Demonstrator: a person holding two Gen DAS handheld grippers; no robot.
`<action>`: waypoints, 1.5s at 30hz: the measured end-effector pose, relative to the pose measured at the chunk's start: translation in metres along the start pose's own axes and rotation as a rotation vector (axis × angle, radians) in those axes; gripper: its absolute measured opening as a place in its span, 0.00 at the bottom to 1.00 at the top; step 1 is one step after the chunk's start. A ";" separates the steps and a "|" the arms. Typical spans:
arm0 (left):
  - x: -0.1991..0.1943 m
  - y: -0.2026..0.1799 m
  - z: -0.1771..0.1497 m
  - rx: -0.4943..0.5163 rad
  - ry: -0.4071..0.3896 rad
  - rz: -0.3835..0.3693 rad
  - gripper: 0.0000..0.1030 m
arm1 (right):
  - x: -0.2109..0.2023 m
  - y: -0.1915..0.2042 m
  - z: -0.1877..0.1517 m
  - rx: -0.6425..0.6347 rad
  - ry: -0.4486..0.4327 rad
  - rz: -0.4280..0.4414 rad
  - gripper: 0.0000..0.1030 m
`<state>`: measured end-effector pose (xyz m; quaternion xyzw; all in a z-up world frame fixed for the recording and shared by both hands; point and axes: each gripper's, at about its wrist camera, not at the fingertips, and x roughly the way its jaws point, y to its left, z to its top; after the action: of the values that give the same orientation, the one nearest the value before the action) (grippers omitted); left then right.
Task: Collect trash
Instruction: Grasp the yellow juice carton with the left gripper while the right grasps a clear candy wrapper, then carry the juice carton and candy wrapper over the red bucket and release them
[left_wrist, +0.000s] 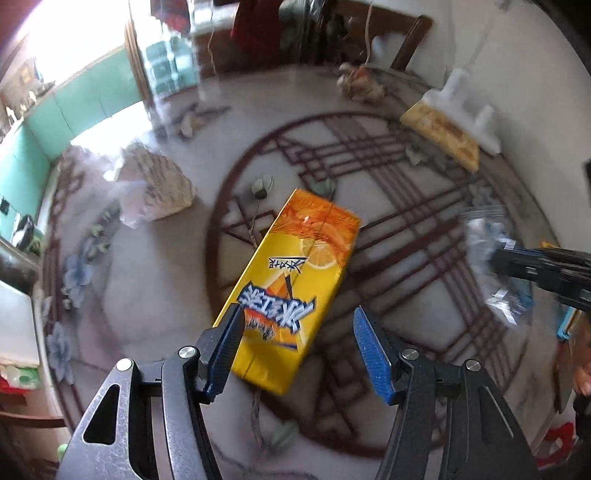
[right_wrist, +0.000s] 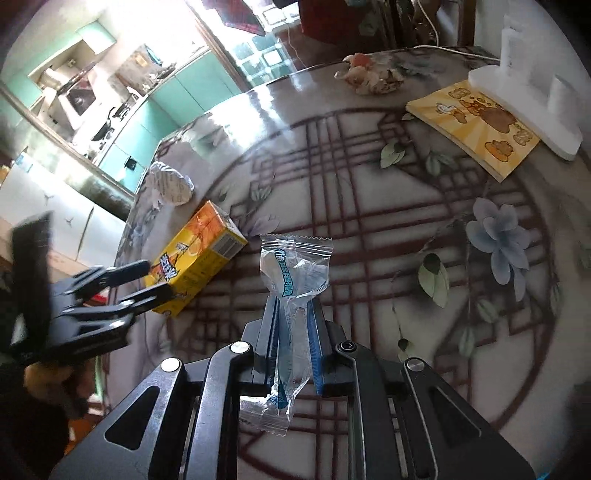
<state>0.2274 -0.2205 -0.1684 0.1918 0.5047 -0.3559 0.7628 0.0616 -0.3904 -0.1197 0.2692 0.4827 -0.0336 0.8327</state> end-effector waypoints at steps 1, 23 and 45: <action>0.000 -0.001 0.003 0.016 -0.025 0.021 0.69 | 0.000 0.003 0.003 -0.003 0.000 0.005 0.14; 0.035 -0.013 0.008 0.165 0.087 -0.031 0.72 | 0.019 0.027 0.015 -0.057 0.031 0.021 0.14; -0.125 -0.007 -0.096 -0.281 -0.198 0.086 0.54 | -0.012 0.095 -0.023 -0.220 -0.004 -0.051 0.14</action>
<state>0.1318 -0.1186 -0.0947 0.0687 0.4633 -0.2663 0.8425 0.0672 -0.3008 -0.0792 0.1639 0.4885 -0.0021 0.8571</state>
